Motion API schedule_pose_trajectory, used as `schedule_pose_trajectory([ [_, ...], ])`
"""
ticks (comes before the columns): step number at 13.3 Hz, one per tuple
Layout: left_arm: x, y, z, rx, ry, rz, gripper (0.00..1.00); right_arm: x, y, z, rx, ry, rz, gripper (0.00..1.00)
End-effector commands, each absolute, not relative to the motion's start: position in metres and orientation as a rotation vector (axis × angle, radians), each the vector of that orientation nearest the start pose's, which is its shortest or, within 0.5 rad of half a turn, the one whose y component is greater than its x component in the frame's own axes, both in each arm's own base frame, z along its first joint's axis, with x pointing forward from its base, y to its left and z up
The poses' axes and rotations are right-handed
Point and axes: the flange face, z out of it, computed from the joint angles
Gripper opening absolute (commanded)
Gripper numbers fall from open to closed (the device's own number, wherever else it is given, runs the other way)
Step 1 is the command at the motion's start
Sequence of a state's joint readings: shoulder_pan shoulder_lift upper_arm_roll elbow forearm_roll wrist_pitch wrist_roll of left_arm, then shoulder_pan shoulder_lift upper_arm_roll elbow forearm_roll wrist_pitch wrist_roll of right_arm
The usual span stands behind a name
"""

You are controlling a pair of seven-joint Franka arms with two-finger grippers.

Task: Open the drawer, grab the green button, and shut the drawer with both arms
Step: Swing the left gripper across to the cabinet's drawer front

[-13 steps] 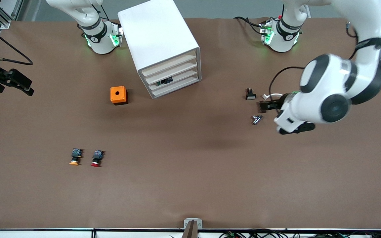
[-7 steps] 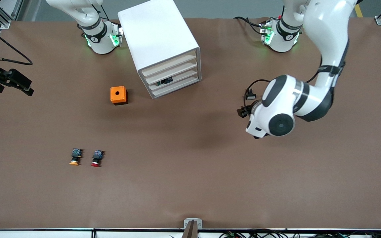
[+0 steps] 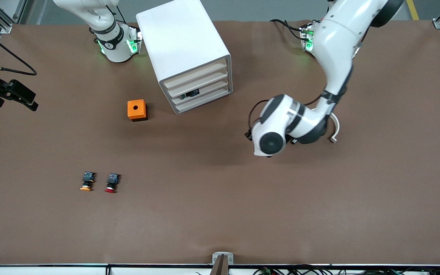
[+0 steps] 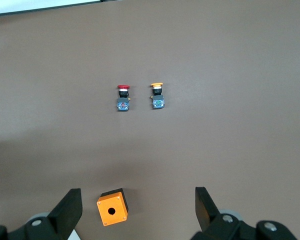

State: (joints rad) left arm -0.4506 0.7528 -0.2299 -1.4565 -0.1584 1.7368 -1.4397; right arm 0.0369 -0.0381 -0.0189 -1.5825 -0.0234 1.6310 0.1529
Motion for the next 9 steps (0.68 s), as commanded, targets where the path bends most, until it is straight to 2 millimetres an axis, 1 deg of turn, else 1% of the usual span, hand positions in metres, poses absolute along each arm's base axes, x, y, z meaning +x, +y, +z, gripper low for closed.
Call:
schedule_pose_trajectory([
  [1,0.500,-0.455,0.203,-2.422,-1.380,0.703,1.00,0.548,0.005,0.648,-3.132,0.209,-0.143,1.00],
  [2,0.485,-0.470,0.200,-2.331,-1.470,0.728,1.00,0.548,0.005,0.648,-3.132,0.209,-0.140,1.00],
  [3,0.476,-0.477,0.196,-2.231,-1.562,0.734,1.00,0.548,0.004,0.648,-3.132,0.212,-0.138,1.00],
  [5,0.468,-0.481,0.183,-2.108,-1.646,0.745,1.00,0.547,0.005,0.648,-3.132,0.209,-0.135,1.00],
  [7,0.457,-0.489,0.178,-1.967,-1.724,0.883,0.99,0.547,0.007,0.648,-3.133,0.204,-0.133,1.00],
  [9,0.457,-0.490,0.171,-1.774,-1.831,1.005,0.98,0.547,0.006,0.648,-3.135,0.207,-0.128,1.00],
])
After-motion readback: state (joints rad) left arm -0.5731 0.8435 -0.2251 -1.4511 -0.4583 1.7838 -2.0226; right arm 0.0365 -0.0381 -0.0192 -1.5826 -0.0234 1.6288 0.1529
